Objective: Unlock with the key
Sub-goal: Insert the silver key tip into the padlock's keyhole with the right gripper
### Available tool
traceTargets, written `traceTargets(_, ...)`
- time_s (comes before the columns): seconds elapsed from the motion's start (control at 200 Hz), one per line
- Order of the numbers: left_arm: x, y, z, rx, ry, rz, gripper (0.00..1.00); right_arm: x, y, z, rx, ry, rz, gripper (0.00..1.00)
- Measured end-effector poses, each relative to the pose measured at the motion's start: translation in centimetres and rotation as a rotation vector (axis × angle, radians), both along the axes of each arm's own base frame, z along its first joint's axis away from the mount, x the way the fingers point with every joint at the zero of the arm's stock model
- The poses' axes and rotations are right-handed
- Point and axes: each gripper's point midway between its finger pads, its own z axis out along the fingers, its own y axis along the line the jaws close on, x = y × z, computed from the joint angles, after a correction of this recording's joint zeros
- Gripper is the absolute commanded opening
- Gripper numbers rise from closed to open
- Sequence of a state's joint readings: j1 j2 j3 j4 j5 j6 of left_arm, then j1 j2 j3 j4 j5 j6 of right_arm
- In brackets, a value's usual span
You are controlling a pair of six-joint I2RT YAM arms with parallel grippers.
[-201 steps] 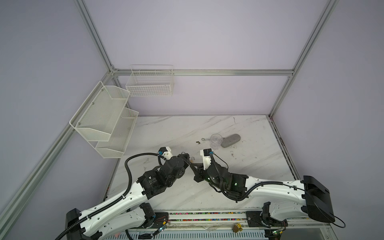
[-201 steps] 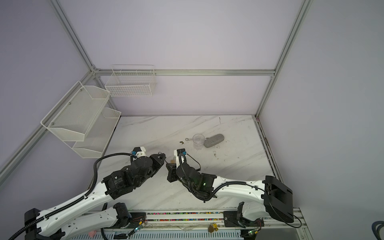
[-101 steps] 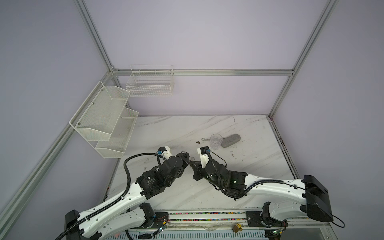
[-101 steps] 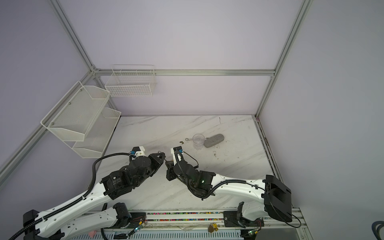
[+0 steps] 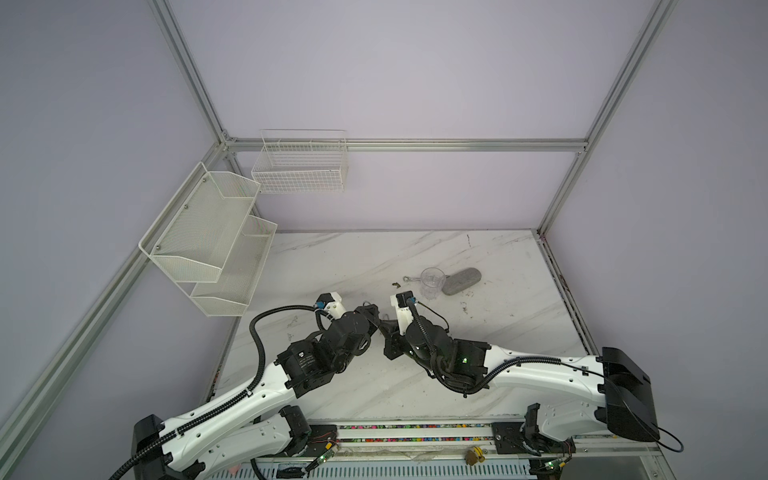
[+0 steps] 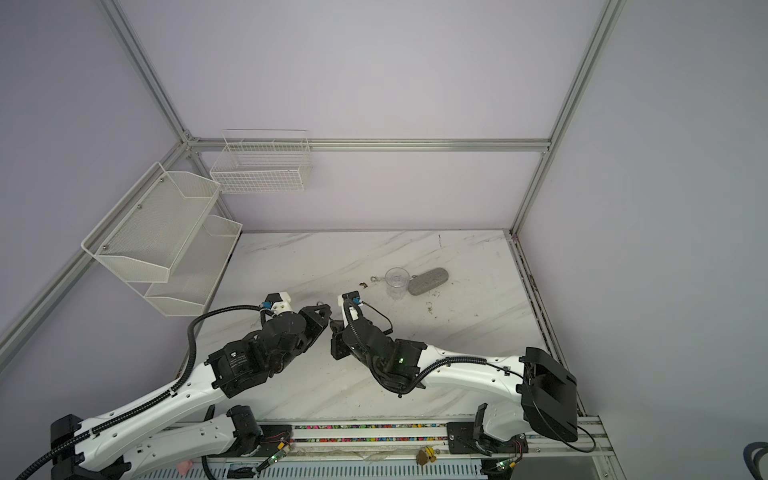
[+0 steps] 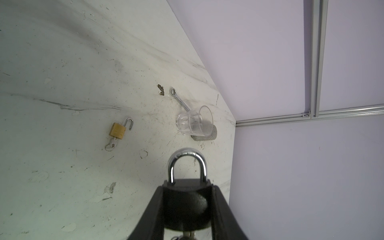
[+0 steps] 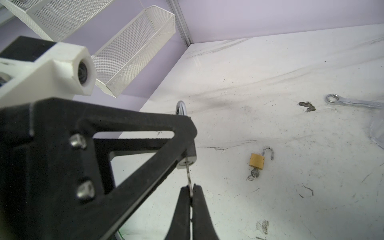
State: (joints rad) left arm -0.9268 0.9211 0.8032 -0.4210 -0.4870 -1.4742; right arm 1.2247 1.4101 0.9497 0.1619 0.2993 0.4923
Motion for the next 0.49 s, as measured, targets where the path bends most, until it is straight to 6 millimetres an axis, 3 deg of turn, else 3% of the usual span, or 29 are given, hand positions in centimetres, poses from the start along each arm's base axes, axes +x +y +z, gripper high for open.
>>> traceTargets(0.495, 0.4, -1.1, 0.8, -0.032, -0.042, 0.008, 0.00, 0.7, -1.0, 1.0, -0.080, -0.100, 0.002, 0.00)
